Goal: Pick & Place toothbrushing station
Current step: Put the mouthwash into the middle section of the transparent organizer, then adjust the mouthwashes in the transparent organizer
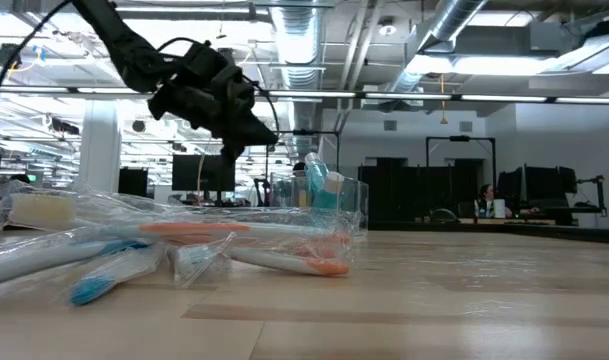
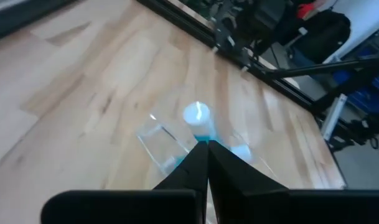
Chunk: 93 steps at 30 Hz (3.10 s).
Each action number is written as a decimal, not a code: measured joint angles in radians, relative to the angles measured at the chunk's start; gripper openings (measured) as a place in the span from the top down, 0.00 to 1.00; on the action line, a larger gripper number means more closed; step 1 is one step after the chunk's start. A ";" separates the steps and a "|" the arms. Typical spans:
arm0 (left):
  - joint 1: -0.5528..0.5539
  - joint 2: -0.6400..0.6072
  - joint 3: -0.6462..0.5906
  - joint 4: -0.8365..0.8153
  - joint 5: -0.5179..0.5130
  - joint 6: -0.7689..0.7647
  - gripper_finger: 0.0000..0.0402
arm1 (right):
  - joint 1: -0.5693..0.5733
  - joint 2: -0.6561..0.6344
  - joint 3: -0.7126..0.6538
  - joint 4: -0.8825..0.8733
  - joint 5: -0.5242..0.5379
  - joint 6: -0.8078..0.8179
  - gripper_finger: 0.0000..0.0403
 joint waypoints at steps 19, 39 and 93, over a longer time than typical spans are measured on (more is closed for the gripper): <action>-0.056 0.180 0.138 -0.003 -0.046 -0.012 1.00 | 0.007 0.001 0.000 0.014 -0.053 -0.020 1.00; -0.082 0.261 0.154 -0.006 -0.060 -0.035 1.00 | 0.007 0.001 0.000 0.058 -0.111 -0.066 1.00; -0.045 -0.382 0.239 0.047 0.063 -0.200 0.88 | -0.086 0.090 -0.003 -0.237 -0.435 -0.064 1.00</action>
